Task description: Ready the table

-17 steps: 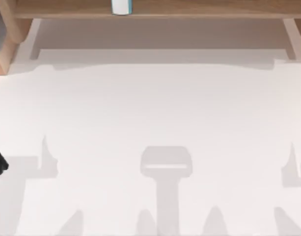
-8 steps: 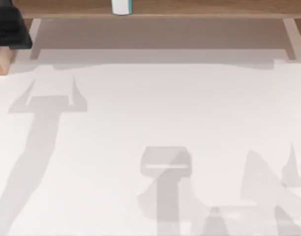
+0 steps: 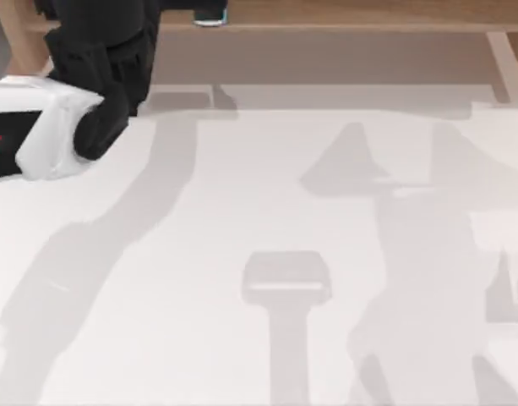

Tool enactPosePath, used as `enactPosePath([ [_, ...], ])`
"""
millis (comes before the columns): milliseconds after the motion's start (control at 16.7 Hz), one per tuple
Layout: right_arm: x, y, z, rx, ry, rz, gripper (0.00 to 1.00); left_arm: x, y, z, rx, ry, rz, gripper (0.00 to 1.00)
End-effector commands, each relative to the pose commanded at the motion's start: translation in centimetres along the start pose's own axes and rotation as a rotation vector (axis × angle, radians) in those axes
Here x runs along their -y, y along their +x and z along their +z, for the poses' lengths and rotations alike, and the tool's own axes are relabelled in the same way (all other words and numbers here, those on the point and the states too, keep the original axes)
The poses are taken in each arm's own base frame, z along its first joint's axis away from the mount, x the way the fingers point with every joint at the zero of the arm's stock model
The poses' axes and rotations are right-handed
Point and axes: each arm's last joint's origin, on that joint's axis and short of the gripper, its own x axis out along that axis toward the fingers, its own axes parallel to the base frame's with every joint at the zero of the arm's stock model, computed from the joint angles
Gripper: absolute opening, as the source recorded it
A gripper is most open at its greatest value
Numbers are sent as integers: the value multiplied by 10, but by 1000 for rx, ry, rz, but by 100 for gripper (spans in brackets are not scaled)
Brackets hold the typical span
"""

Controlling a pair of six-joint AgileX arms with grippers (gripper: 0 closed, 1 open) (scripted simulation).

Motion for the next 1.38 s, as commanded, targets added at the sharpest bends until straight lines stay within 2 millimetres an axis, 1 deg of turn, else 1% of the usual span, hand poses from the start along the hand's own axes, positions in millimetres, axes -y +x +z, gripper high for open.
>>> enactPosePath([
  [60,0,0,0,0,0,0,100,13,11,-10,2,-1,-1,100],
  [180,0,0,0,0,0,0,100,34,28,-27,11,-7,-1,100],
  [360,0,0,0,0,0,0,100,52,40,-39,30,-21,-1,100],
  [420,0,0,0,0,0,0,100,54,41,-41,33,-23,-2,100],
  [720,0,0,0,0,0,0,100,52,42,-41,30,-22,1,100],
  [1080,0,0,0,0,0,0,100,54,60,-40,33,-23,-2,100],
  [1320,0,0,0,0,0,0,100,54,61,-40,33,-23,-2,100],
  [1380,0,0,0,0,0,0,100,54,61,-40,33,-23,-2,92],
])
